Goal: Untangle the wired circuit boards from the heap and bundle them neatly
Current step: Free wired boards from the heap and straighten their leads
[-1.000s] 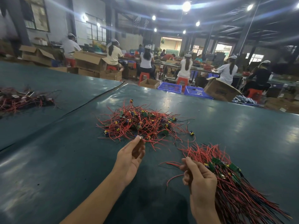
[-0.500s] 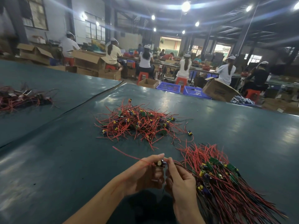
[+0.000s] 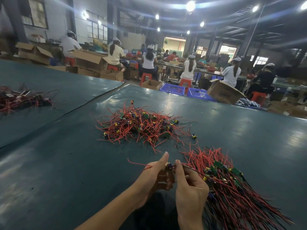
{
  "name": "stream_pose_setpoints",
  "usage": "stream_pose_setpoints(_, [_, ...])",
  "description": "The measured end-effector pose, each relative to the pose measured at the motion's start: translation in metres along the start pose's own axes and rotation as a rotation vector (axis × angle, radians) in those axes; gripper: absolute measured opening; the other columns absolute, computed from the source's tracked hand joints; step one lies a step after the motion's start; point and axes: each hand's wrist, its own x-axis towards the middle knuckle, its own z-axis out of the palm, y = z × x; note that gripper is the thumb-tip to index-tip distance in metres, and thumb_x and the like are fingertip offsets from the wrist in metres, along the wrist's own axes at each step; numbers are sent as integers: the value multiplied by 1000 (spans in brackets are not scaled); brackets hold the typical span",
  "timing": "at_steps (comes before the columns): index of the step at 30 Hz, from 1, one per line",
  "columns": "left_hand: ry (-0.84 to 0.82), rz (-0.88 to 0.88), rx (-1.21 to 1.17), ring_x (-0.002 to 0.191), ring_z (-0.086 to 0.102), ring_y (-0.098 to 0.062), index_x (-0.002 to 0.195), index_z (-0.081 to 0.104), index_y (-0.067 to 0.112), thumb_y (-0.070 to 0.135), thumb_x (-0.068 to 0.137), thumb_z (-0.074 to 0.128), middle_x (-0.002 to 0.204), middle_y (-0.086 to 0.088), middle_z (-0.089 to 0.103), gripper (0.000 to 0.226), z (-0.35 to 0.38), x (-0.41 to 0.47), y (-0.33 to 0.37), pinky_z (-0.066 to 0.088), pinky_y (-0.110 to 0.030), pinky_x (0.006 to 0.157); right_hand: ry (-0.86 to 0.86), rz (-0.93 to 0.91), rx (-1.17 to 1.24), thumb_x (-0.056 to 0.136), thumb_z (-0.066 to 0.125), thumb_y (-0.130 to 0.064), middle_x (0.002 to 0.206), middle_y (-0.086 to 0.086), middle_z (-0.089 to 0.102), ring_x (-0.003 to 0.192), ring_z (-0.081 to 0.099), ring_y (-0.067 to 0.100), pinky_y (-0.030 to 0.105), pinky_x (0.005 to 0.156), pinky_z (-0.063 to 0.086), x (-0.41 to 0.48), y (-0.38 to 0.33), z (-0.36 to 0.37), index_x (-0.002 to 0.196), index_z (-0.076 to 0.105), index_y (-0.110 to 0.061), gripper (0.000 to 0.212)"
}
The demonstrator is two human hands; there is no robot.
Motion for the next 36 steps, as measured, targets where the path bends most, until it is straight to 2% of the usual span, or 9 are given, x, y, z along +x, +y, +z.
stream_pose_setpoints(6, [52, 214, 152, 48, 53, -10, 55, 69, 16, 40, 79, 65, 55, -2, 60, 34, 2, 2, 1, 44, -20, 52, 113, 225, 104, 84, 72, -31, 69, 4, 73, 70, 65, 23, 39, 73, 53, 11, 5, -1, 63, 77, -18, 25])
stream_pose_setpoints(9, [44, 239, 193, 44, 54, -8, 51, 69, 18, 21, 90, 62, 52, 2, 61, 40, -2, 4, 3, 45, -19, 50, 174, 304, 154, 88, 71, -25, 52, 0, 57, 43, 43, 12, 23, 44, 39, 25, 0, -8, 64, 77, -15, 27])
stream_pose_setpoints(12, [24, 254, 267, 44, 54, -8, 49, 68, 20, 16, 93, 60, 53, 3, 62, 44, -7, 2, 8, 45, -18, 50, 228, 292, 226, 89, 70, -21, 49, -2, 52, 33, 31, 3, 15, 32, 27, 40, -7, -21, 73, 73, -12, 19])
stream_pose_setpoints(16, [-9, 255, 295, 48, 57, -9, 53, 68, 19, 17, 94, 60, 56, 2, 64, 42, -10, 1, 11, 46, -19, 52, 237, 227, 218, 90, 68, -24, 47, -8, 50, 34, 31, 2, 16, 33, 30, 46, -9, -30, 78, 73, -11, 18])
stream_pose_setpoints(22, [43, 249, 258, 53, 58, -14, 57, 66, 20, 47, 80, 60, 59, -3, 63, 36, -9, 2, 6, 47, -22, 56, 142, 201, 178, 85, 70, -30, 54, -5, 62, 37, 38, 2, 17, 34, 33, 31, -5, -20, 69, 74, -13, 23])
stream_pose_setpoints(26, [9, 264, 257, 56, 58, -14, 67, 66, 6, 46, 86, 59, 61, -3, 62, 45, -7, 4, 1, 47, -23, 58, -114, 169, 23, 82, 68, -32, 65, 2, 71, 55, 64, 13, 25, 54, 53, 7, 0, -2, 67, 79, -26, 20])
stream_pose_setpoints(28, [-12, 259, 256, 58, 56, -15, 70, 63, -3, 45, 88, 58, 62, -3, 60, 51, -8, 4, 0, 47, -23, 59, -151, 176, 11, 85, 65, -26, 71, 4, 75, 65, 70, 12, 24, 62, 58, 3, 1, 3, 66, 79, -29, 24])
stream_pose_setpoints(31, [-24, 255, 277, 52, 57, -11, 60, 65, 12, 40, 86, 59, 55, 2, 60, 39, -8, 4, 2, 45, -20, 56, -98, 233, 25, 89, 66, -22, 68, 9, 72, 64, 64, 25, 36, 68, 56, 9, 0, 3, 67, 80, -22, 27])
stream_pose_setpoints(36, [-40, 253, 313, 42, 54, -10, 50, 64, 20, 32, 86, 64, 47, 3, 56, 38, -11, 4, 9, 44, -19, 50, 82, 291, 180, 93, 63, -19, 51, -7, 50, 35, 28, 2, 15, 33, 26, 37, -9, -16, 81, 75, -8, 21])
